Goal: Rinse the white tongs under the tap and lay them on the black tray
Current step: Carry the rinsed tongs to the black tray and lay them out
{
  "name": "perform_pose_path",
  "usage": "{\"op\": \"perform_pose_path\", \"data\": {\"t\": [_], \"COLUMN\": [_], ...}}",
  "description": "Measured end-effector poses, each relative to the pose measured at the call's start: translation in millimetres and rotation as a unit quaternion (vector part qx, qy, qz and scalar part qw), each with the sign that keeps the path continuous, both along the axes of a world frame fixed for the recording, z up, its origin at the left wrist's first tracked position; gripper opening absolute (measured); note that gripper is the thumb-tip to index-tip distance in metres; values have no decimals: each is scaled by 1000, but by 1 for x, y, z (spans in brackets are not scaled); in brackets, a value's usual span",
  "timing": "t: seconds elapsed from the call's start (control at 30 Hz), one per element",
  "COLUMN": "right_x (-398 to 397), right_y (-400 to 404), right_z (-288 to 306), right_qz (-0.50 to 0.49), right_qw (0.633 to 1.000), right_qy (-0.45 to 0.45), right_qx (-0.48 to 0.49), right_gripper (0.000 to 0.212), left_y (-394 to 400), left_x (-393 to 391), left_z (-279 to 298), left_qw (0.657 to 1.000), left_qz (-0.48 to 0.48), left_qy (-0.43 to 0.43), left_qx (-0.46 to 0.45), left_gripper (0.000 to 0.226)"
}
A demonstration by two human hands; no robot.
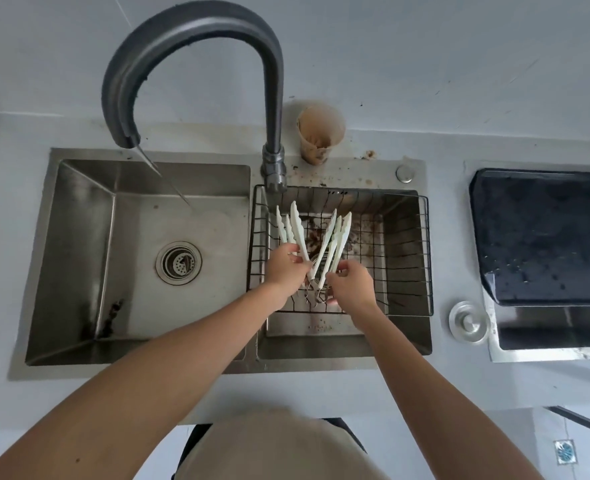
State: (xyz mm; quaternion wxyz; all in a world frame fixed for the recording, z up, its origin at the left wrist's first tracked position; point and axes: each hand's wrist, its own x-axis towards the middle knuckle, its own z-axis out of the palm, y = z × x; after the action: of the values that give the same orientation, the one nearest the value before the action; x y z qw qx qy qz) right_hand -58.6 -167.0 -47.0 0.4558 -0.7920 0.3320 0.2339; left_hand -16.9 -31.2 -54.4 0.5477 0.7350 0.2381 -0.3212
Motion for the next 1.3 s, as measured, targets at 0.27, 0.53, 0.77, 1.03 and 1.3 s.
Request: {"op": "perform_pose_path", "data": {"t": [0.27, 0.53, 0.77, 1.03, 1.3], "right_x": [7, 14, 48, 88, 128], "right_y": [-1, -7, 2, 29, 61], "right_z": [-22, -7, 24, 66, 88], "right_qz": [24, 92, 150, 282, 356], "right_qw": [996, 988, 985, 930, 882], "right_qy": [38, 66, 11, -205, -258], "right_qx": [-72, -100, -80, -116, -171], "right_gripper": [7, 14, 35, 41, 32], "left_y": [-4, 15, 37, 69, 124], "left_x": [2, 8, 34, 62, 107], "left_z": [-11, 16, 95, 244, 277], "left_qw": [1000, 998, 970, 776, 742], "left_qz": [-26, -57, -135, -145, -109], "left_qy": [14, 4, -177, -556, -577], "left_qx": [-1, 29, 101, 261, 325], "left_gripper": [45, 38, 41, 39, 33]}}
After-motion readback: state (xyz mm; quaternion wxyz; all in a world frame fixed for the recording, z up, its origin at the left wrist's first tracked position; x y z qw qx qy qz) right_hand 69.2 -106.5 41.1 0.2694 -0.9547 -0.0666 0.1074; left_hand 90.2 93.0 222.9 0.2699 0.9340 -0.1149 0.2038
